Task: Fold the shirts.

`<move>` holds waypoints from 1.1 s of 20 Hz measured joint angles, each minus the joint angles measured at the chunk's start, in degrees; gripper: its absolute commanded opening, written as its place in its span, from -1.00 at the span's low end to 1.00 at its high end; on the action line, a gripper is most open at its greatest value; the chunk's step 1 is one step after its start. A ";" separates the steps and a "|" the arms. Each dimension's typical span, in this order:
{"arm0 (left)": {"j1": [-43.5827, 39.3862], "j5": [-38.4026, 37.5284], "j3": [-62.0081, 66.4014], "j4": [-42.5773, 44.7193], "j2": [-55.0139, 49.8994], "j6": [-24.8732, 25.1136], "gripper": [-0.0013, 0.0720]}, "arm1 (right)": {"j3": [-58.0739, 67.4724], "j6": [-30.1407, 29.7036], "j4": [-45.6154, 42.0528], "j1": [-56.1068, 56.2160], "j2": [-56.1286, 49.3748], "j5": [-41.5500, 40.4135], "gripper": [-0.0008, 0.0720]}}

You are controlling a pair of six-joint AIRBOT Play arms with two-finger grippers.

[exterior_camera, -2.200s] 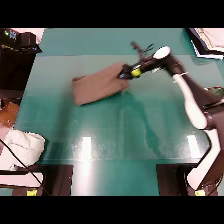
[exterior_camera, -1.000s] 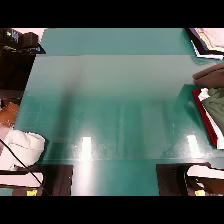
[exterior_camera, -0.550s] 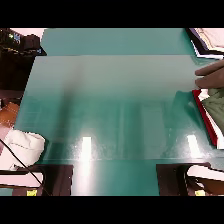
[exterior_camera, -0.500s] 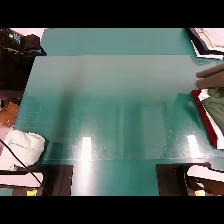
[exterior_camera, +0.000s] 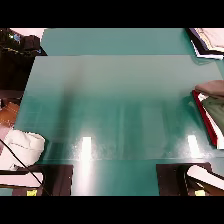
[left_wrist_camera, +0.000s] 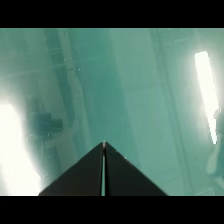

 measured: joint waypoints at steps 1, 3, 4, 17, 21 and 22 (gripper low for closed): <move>0.00 -0.04 0.00 0.00 0.00 0.04 -0.88 | -2.36 0.33 -1.81 -0.57 1.01 0.11 -0.92; 0.00 -0.13 0.00 0.00 0.00 0.15 -0.88 | -6.64 0.96 -4.63 -2.47 2.89 0.31 -0.46; 0.00 -0.13 0.00 0.00 0.02 0.31 -0.88 | -8.61 1.14 -5.62 -3.78 3.78 0.55 -0.13; 0.00 0.35 0.00 -0.04 0.00 0.35 -0.88 | -13.75 5.27 12.66 -5.66 8.83 -2.43 0.02; 0.00 0.72 0.00 -0.07 0.00 0.15 -0.88 | -10.16 5.31 16.26 5.73 8.87 -2.95 -0.93; 0.00 0.74 0.00 -0.07 0.00 0.13 -0.88 | -9.31 5.33 16.72 8.76 8.87 -3.10 -0.93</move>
